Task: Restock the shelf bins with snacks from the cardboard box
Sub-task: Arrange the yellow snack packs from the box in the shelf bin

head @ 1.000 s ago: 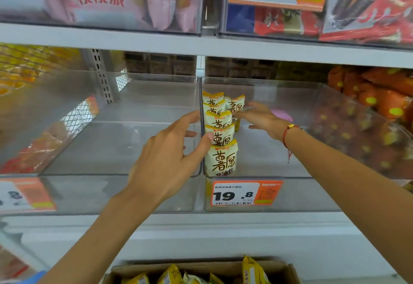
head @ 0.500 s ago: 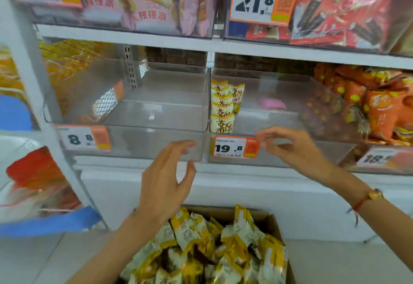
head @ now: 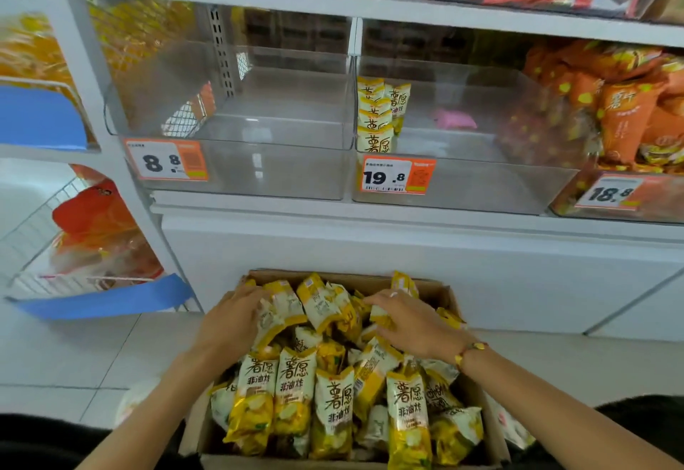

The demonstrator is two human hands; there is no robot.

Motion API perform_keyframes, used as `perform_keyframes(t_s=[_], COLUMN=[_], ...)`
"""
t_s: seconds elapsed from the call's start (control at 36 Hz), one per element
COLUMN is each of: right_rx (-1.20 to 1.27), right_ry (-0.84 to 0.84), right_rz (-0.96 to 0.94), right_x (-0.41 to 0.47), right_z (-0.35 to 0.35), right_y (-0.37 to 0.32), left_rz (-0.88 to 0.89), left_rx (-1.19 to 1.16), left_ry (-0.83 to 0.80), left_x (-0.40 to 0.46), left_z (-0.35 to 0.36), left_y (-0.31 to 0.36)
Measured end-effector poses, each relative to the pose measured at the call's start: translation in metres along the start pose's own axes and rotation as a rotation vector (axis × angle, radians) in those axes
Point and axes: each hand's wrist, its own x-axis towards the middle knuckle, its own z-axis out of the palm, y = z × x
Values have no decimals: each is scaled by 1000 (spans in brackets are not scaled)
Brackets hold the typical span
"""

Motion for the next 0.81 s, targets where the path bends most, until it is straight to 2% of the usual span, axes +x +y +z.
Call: perform_keyframes(t_s=[0.17, 0.28, 0.36, 0.5, 0.61, 0.67, 0.75, 0.81], right_rx=[-163, -201, -236, -200, -159, -100, 148, 422], right_ry=[55, 14, 12, 193, 150, 116, 128, 111], right_rz=[-213, -258, -233, -322, -286, -204, -25, 88], right_x=[34, 62, 76, 79, 71, 65, 53, 47], right_z=[18, 31, 42, 54, 39, 30, 14, 2], right_y=[-24, -39, -45, -33, -35, -39, -41, -36], left_rz=[105, 243, 299, 356, 340, 305, 246, 189], left_rx=[-24, 83, 202, 176, 221, 218, 18, -328], left_ry=[-155, -246, -217, -137, -119, -117, -77, -76], left_x=[2, 3, 6, 16, 25, 27, 26, 25], left_z=[-4, -8, -7, -5, -18, -22, -24, -28], left_y=[-12, -18, -20, -30, -26, -25, -24, -17])
